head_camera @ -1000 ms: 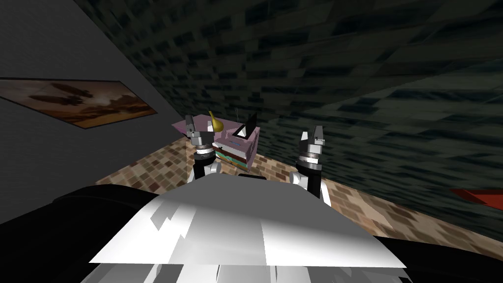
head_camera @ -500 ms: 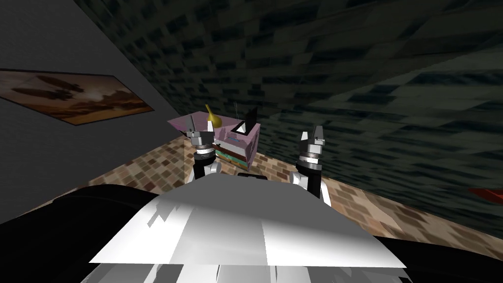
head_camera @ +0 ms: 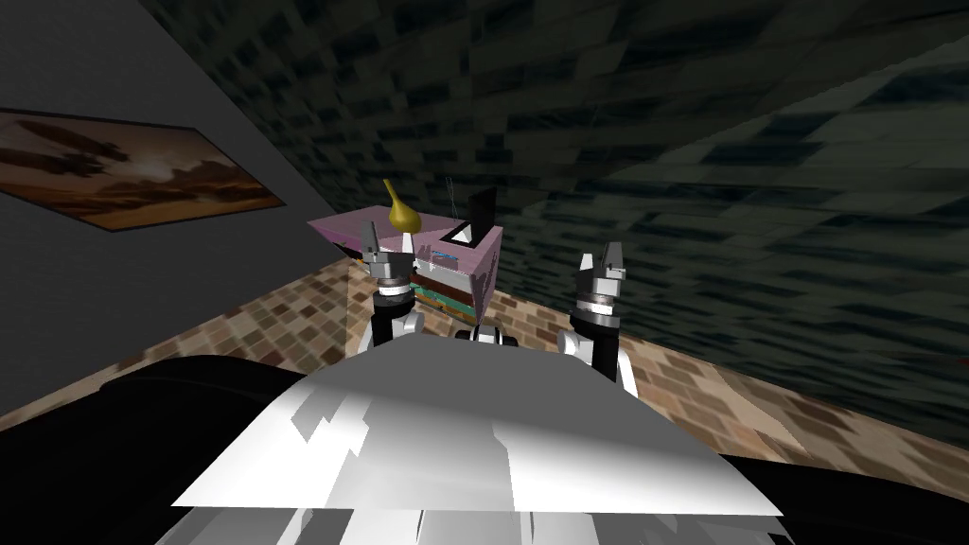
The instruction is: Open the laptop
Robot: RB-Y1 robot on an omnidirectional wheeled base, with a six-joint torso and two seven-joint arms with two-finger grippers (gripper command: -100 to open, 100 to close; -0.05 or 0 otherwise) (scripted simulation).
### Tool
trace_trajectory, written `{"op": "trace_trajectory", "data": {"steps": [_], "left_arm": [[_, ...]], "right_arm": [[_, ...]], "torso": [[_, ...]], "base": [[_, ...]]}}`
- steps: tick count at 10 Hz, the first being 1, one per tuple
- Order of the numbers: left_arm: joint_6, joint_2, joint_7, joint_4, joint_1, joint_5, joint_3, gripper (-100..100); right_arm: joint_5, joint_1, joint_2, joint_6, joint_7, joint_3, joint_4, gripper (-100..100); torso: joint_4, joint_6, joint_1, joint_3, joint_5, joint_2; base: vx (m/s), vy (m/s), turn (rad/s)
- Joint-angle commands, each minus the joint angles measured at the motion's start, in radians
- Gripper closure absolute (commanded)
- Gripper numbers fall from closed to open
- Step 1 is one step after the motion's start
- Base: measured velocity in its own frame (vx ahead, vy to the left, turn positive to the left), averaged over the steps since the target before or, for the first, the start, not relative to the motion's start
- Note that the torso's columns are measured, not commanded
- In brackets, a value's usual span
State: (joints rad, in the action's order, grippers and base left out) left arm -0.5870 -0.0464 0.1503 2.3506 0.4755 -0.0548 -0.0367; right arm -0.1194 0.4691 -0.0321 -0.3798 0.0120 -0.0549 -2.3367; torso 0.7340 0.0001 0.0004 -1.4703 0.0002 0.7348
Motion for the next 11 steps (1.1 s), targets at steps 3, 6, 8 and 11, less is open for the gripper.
{"op": "trace_trajectory", "data": {"steps": [3, 6, 8, 11], "left_arm": [[0.091, -0.112, -0.051, -0.011, -0.057, 0.033, -0.023, -100], [0.178, -0.155, -0.104, -0.018, -0.119, 0.067, -0.047, -100], [0.219, -0.165, -0.124, -0.019, -0.143, 0.08, -0.057, -100], [0.293, -0.179, -0.167, -0.023, -0.194, 0.108, -0.077, -100]], "right_arm": [[0.0, 0.0, 0.0, 0.0, 0.0, 0.0, 0.0, 0], [0.0, 0.0, 0.0, 0.0, 0.0, 0.0, 0.0, 0], [0.0, 0.0, 0.0, 0.0, 0.0, 0.0, 0.0, 0], [0.0, 0.0, 0.0, 0.0, 0.0, 0.0, 0.0, 0]], "torso": [[0.004, 0.0, 0.0, -0.005, 0.0, 0.003], [0.004, 0.0, -0.001, -0.005, 0.0, 0.004], [0.004, 0.0, 0.0, -0.006, 0.0, 0.003], [0.004, 0.0, -0.001, -0.005, 0.0, 0.003]], "base": [[-0.019, 0.004, -0.055], [-0.033, 0.005, -0.079], [-0.022, 0.009, -0.048], [-0.03, 0.007, -0.067]]}}
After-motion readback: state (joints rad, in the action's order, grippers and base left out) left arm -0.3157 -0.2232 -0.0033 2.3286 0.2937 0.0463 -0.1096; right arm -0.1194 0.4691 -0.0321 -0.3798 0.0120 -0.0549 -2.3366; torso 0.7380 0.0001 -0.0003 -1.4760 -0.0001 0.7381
